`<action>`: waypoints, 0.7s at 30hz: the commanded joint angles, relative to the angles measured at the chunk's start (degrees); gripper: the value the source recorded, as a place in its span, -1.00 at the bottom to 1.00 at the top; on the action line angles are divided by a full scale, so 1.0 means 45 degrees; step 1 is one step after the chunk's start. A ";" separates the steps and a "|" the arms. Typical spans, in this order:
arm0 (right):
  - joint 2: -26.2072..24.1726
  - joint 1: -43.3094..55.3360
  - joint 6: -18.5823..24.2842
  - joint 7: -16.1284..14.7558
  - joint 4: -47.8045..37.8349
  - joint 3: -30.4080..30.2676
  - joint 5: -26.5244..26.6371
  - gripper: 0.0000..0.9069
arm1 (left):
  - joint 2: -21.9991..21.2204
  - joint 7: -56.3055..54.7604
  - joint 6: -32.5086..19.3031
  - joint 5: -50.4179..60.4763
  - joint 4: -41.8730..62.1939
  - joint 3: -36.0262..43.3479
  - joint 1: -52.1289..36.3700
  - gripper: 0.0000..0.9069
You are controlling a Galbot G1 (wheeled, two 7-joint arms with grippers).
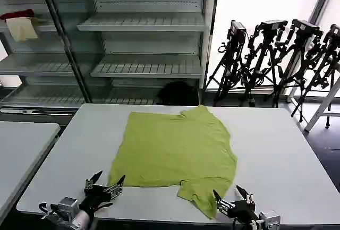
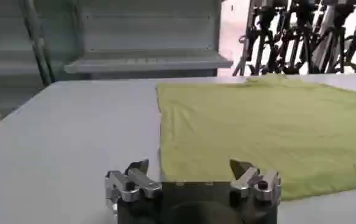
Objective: Fold and organize the clothes.
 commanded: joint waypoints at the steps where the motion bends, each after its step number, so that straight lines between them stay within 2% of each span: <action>1: 0.0083 0.0042 0.0068 0.0041 -0.0111 -0.0156 -0.0336 0.13 | -0.0007 -0.0004 -0.0265 0.0359 0.0320 0.0097 0.0021 1.00; 2: 0.0074 0.0022 0.0066 0.0025 -0.0112 -0.0179 -0.0341 -0.02 | -0.0012 -0.0004 -0.0266 0.0362 0.0344 0.0093 0.0025 1.00; 3: 0.0061 -0.0024 0.0068 -0.0038 -0.0114 -0.0203 -0.0384 -0.02 | -0.0014 -0.0003 -0.0267 0.0353 0.0365 0.0087 0.0036 1.00; 4: 0.0029 -0.0072 0.0066 -0.0045 -0.0109 -0.0265 -0.0411 -0.58 | -0.0018 -0.0003 -0.0267 0.0330 0.0367 0.0091 0.0057 0.84; 5: 0.0026 -0.0087 0.0064 -0.0055 -0.0107 -0.0283 -0.0431 -0.67 | -0.0021 -0.0001 -0.0266 0.0320 0.0369 0.0094 0.0070 0.73; 6: 0.0024 -0.0101 0.0049 -0.0081 -0.0108 -0.0293 -0.0473 -0.84 | -0.0028 0.0004 -0.0268 0.0296 0.0363 0.0105 0.0083 0.33; 7: 0.0014 -0.0104 0.0024 -0.0087 -0.0105 -0.0305 -0.0474 -1.00 | -0.0025 0.0010 -0.0256 0.0268 0.0361 0.0122 0.0088 -0.24; 9: 0.0011 -0.0067 0.0017 -0.0123 -0.0117 -0.0288 -0.0477 -1.00 | -0.0059 0.0027 -0.0219 0.0253 0.0371 0.0186 0.0066 -0.49; 10: 0.0012 -0.0051 0.0014 -0.0130 -0.0121 -0.0279 -0.0478 -1.00 | -0.0068 0.0027 -0.0211 0.0253 0.0389 0.0202 0.0057 -0.82; 11: 0.0018 -0.0032 -0.0003 -0.0138 -0.0126 -0.0264 -0.0476 -1.00 | -0.0089 0.0037 -0.0198 0.0258 0.0420 0.0226 0.0037 -0.93; 21: 0.0184 0.0127 -0.0167 -0.0118 -0.0141 -0.0166 -0.0529 -1.00 | -0.0171 0.0191 0.0268 0.0145 0.0573 0.0226 -0.0013 -0.98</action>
